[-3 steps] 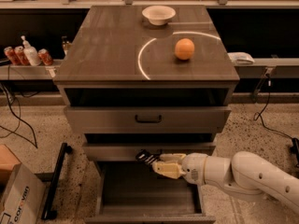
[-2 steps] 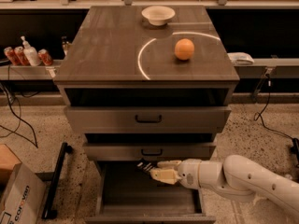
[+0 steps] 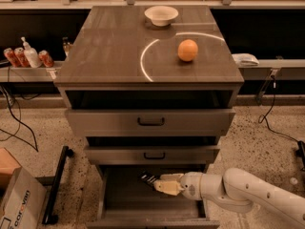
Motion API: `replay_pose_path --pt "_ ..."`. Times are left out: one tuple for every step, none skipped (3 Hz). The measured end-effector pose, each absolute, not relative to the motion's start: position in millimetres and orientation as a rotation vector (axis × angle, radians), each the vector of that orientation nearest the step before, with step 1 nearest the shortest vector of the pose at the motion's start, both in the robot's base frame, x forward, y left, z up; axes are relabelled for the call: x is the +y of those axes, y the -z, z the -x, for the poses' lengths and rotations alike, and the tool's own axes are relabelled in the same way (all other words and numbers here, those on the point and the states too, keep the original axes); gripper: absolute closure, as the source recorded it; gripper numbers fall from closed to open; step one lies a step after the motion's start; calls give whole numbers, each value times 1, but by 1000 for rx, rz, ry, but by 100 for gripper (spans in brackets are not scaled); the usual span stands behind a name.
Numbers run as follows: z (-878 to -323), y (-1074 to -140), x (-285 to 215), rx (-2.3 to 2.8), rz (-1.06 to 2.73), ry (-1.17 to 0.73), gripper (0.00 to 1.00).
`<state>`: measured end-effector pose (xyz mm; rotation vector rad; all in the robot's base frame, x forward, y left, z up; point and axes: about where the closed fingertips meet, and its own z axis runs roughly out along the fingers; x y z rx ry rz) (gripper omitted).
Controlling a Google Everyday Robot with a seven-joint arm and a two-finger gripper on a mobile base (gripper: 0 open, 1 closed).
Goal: Place rxbar chocolate into bottom drawer
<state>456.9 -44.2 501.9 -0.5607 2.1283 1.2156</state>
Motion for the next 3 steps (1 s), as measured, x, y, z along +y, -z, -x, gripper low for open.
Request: replay_pose_path --pt "-463 -467 -51 2136 504 -1256 100" --pt "-476 -429 -62 2150 446 -1293 100" --pt "-476 -429 -62 2150 446 -1293 100"
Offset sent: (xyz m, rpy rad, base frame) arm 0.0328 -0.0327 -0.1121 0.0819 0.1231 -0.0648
